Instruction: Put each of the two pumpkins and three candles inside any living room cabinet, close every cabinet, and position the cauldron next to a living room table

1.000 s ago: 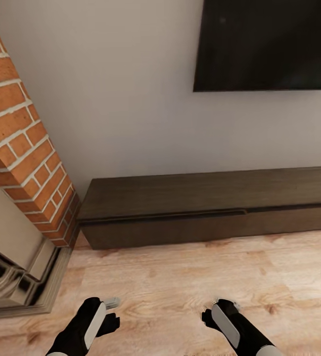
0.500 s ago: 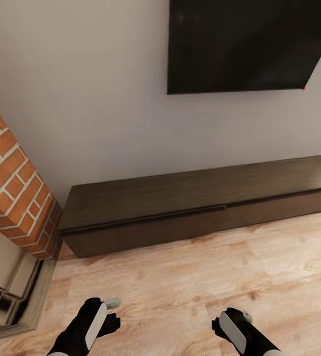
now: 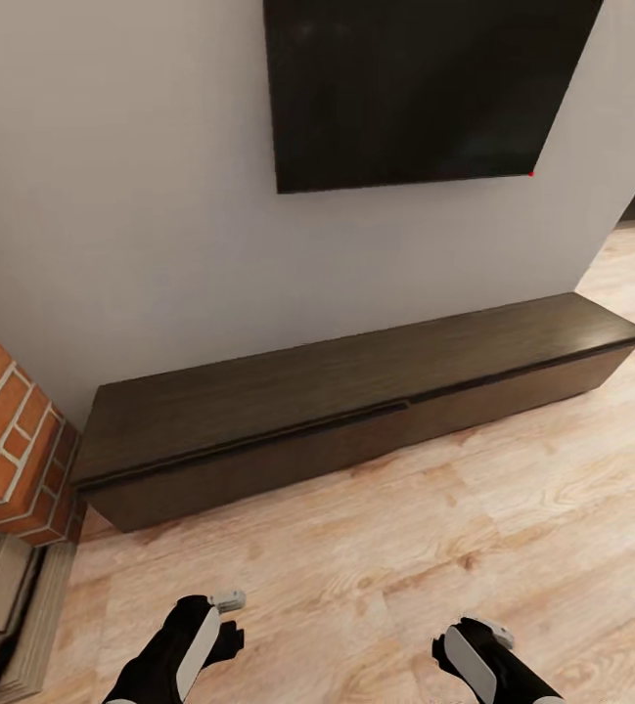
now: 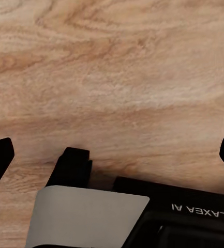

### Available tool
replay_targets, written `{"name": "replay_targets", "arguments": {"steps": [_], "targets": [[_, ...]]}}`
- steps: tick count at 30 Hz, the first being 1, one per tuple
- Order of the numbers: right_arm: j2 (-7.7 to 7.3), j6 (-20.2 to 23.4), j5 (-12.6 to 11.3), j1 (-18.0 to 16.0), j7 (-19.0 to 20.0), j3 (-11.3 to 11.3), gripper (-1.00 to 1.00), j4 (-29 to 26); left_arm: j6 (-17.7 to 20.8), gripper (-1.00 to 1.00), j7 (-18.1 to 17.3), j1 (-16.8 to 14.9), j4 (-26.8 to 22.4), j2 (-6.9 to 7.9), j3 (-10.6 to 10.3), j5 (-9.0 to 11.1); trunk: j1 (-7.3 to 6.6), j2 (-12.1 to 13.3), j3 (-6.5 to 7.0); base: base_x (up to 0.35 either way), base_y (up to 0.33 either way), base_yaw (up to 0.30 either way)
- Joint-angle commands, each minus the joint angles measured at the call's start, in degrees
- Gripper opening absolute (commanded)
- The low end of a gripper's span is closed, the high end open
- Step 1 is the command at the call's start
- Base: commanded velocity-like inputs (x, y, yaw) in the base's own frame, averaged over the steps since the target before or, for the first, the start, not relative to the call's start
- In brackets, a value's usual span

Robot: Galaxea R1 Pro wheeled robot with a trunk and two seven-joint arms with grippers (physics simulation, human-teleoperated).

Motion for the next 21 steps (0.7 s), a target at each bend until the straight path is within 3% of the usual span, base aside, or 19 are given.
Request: {"name": "replay_targets", "arguments": {"steps": [1,6,21], "targets": [[-0.09,0.3,-0.4,0.0,-0.4,0.5,1.00,-0.1,-0.1,1.00,0.5,0.0,-0.1,-0.01,-0.6,0.6,-0.23,0.4,0.10,0.000,0.000,-0.258],[-0.14,0.3,-0.4,0.0,-0.4,0.5,1.00,0.0,-0.5,1.00,0.5,0.0,0.0,-0.02,-1.9,0.6,-0.45,0.8,0.09,0.000,0.000,-0.258],[-0.08,-0.2,-0.4,0.0,-0.4,0.5,1.00,0.1,-0.5,1.00,0.4,0.0,0.0,-0.11,-2.0,0.6,-0.45,0.8,-0.34,0.000,0.000,-0.263]]}}
